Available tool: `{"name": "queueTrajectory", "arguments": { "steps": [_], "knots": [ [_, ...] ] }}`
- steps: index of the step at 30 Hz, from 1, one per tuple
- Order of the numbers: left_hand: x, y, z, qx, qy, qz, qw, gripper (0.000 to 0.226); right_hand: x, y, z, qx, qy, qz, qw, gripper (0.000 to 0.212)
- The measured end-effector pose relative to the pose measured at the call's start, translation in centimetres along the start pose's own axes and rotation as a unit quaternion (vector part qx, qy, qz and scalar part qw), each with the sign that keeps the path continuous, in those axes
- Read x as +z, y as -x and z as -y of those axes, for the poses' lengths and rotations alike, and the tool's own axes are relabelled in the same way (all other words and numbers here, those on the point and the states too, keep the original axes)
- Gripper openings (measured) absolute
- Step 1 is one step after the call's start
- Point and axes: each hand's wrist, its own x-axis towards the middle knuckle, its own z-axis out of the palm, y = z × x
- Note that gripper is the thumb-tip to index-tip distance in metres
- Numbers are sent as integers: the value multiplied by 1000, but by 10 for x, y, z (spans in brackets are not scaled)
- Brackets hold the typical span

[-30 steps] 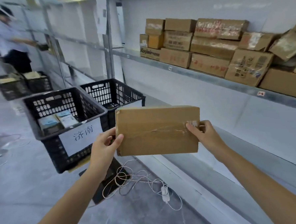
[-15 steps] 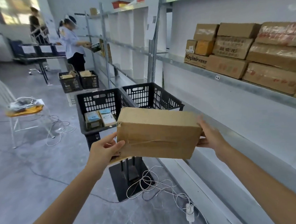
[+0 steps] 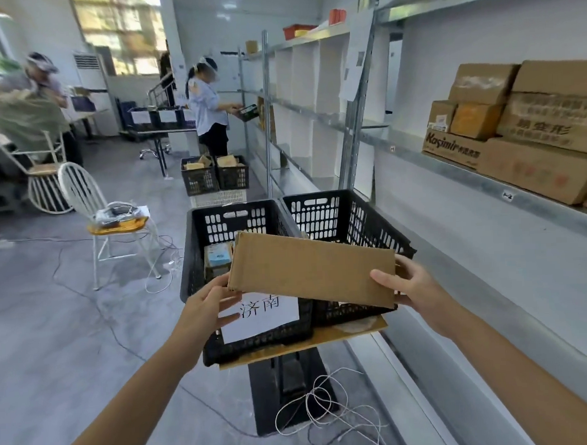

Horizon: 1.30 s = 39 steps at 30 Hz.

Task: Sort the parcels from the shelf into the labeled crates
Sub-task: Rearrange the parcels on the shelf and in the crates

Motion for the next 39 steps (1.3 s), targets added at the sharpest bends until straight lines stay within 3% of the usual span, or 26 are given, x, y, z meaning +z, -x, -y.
{"name": "queueTrajectory", "arguments": {
  "steps": [5,11,20,25,29,32,39],
  "knots": [
    [11,-19,-8,2,8,-47,999,30,-6,-47,1,-22,74,28,997,101],
    [26,-43,-16,3,32,-94,995,29,-6,-86,-7,-56,78,41,994,95],
    [50,-75,-4,-33,20,-96,995,68,-7,-126,-18,-92,147,43,984,104],
    [50,-98,-1,-41,54,-94,993,46,-8,-148,-22,-101,141,63,983,105],
    [41,-127,0,-33,58,-118,991,38,-4,-170,-15,-80,89,103,988,119],
    [27,-151,-2,-35,75,-128,988,30,6,-193,-13,-41,24,82,996,105],
    [7,-206,-18,-16,70,-110,991,35,32,-255,8,72,13,71,995,83]
  ]
}}
